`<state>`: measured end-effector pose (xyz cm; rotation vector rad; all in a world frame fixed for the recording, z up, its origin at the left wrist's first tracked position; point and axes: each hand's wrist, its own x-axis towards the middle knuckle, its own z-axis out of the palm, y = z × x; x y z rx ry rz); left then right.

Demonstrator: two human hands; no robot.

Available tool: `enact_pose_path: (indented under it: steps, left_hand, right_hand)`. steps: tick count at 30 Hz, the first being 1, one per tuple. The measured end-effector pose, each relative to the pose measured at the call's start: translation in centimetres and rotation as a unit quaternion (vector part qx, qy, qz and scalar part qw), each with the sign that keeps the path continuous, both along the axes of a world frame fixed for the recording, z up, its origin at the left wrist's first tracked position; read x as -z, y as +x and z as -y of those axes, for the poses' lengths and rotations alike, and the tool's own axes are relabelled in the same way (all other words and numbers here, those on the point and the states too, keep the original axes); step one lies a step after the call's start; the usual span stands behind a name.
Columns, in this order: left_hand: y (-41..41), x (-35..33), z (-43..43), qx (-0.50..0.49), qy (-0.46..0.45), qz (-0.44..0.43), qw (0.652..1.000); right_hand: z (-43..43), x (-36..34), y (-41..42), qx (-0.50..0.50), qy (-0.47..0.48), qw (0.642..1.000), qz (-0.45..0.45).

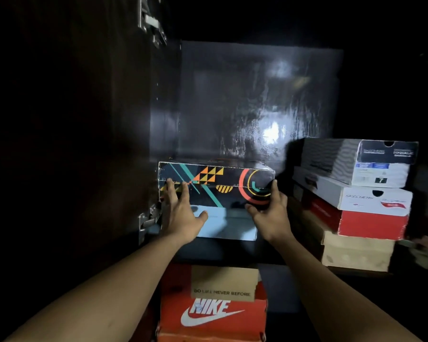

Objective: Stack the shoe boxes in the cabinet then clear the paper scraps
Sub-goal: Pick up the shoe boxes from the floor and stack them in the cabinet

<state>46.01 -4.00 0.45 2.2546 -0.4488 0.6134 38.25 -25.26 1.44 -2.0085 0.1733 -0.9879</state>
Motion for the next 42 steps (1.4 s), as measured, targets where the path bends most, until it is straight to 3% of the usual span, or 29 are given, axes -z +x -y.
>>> enact_pose_path:
  steps: [9, 13, 18, 29, 42]
  left_hand:
    - [3.8, -2.7, -0.2, 0.024, 0.039, -0.122, 0.991]
    - [2.3, -3.1, -0.3, 0.016, 0.039, -0.101, 0.994]
    - [-2.6, -3.7, -0.6, 0.059, 0.079, -0.103, 0.990]
    - [-23.1, -4.8, 3.3, 0.232, 0.075, -0.102, 0.964]
    - [-48.7, -1.1, 17.4, 0.492, 0.144, -0.111, 0.852]
  right_hand:
    - [2.6, -0.5, 2.9, -0.048, -0.023, 0.994, -0.091]
    - [3.1, -1.0, 2.3, -0.098, -0.005, 0.990, -0.100]
    - [1.6, -2.8, -3.9, -0.072, -0.003, 0.990, -0.117]
    - [1.8, -4.7, -31.8, 0.100, -0.052, 0.971, -0.209]
    - [5.7, -1.7, -65.6, 0.364, 0.003, 0.889, -0.276]
